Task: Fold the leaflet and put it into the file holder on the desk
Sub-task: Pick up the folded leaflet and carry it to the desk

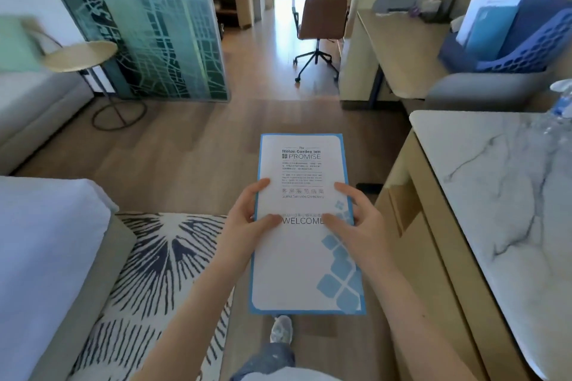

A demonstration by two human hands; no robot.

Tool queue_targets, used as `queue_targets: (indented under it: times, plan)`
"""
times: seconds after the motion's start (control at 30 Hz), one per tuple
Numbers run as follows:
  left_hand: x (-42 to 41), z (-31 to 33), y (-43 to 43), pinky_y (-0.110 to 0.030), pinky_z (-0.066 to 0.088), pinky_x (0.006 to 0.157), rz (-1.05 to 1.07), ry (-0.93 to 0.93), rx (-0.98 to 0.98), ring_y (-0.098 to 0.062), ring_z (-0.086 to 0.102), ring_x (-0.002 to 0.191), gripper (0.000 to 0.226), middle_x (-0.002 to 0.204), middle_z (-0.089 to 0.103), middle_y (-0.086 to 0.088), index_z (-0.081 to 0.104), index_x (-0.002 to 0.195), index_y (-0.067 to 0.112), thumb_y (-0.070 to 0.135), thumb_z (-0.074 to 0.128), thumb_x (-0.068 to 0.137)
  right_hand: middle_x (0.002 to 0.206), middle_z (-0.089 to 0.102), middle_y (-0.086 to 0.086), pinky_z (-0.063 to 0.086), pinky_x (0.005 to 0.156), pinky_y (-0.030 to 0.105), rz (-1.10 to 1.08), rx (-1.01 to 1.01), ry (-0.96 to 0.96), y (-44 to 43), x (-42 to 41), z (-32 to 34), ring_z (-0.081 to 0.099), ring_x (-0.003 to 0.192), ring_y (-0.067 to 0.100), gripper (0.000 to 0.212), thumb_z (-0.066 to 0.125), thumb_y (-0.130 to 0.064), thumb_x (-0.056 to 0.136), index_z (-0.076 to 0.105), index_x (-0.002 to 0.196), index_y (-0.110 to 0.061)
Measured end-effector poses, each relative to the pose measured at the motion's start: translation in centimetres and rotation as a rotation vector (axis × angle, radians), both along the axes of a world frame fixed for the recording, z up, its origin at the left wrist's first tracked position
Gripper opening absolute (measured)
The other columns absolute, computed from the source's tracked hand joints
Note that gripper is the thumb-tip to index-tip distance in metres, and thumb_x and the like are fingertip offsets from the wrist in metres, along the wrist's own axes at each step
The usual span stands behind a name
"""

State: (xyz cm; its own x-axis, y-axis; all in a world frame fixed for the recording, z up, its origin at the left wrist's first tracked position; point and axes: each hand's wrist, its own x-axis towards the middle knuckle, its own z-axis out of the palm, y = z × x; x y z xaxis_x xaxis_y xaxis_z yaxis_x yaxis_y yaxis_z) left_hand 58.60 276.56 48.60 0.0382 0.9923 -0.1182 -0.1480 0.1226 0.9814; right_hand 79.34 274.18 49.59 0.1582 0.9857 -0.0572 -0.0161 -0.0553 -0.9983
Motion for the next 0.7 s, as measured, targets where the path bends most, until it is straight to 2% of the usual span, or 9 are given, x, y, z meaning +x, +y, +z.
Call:
queue_targets:
  times: [0.07,0.3,0.37,0.5,0.63,0.7]
  plan:
    - [0.4,1.0,6.5,-0.033,0.059,0.070,-0.050,-0.008,0.016,-0.021,0.071,0.094,0.061,0.113,0.074,0.002,0.059,0.127,0.029,-0.004,0.072,0.078,0.108,0.076,0.003,0.062,0.069,0.028,-0.032,0.012,-0.004,5.7,0.3,1.0,0.075,0.092,0.021,0.051,0.076,-0.002,0.083,0.060,0.125,-0.026]
    - [3.6,3.9,25.5,-0.050,0.056,0.085,-0.135,-0.006,0.028,-0.035,0.067,0.102,0.063,0.122,0.070,-0.012,0.058,0.127,0.030,0.005,0.072,0.070,0.105,0.077,0.004,0.059,0.066,0.025,-0.152,0.030,0.022,22.9,3.0,3.3,0.075,0.088,0.021,0.051,0.076,0.000,0.082,0.062,0.116,-0.036]
    - [5.0,3.4,30.2,-0.051,0.056,0.086,-0.150,0.000,0.016,-0.034,0.067,0.100,0.063,0.122,0.070,-0.013,0.058,0.126,0.030,0.005,0.071,0.069,0.105,0.076,0.003,0.059,0.066,0.023,-0.159,0.019,0.017,27.4,4.3,2.8,0.075,0.088,0.020,0.051,0.075,0.001,0.083,0.062,0.117,-0.035]
    - [8.3,2.0,39.9,-0.054,0.056,0.087,-0.163,0.006,-0.018,-0.034,0.068,0.097,0.064,0.120,0.070,-0.015,0.057,0.127,0.028,0.005,0.070,0.069,0.109,0.074,0.003,0.062,0.072,0.031,-0.167,0.006,0.006,36.8,7.5,1.3,0.074,0.092,0.021,0.050,0.074,0.000,0.084,0.060,0.121,-0.031]
    - [12.7,1.8,50.2,-0.059,0.053,0.091,-0.167,0.023,-0.020,-0.046,0.064,0.106,0.064,0.121,0.070,-0.015,0.058,0.128,0.029,0.006,0.071,0.070,0.105,0.076,0.004,0.062,0.069,0.030,-0.195,0.019,0.003,47.1,11.8,0.5,0.075,0.089,0.024,0.051,0.074,0.002,0.083,0.060,0.122,-0.027]
    - [15.1,2.3,55.5,-0.061,0.052,0.092,-0.178,0.027,-0.020,-0.045,0.065,0.105,0.064,0.121,0.070,-0.013,0.059,0.127,0.029,0.006,0.071,0.069,0.104,0.076,0.005,0.062,0.070,0.031,-0.212,0.028,-0.007,52.2,14.2,0.8,0.075,0.089,0.025,0.052,0.075,0.002,0.082,0.061,0.119,-0.030]
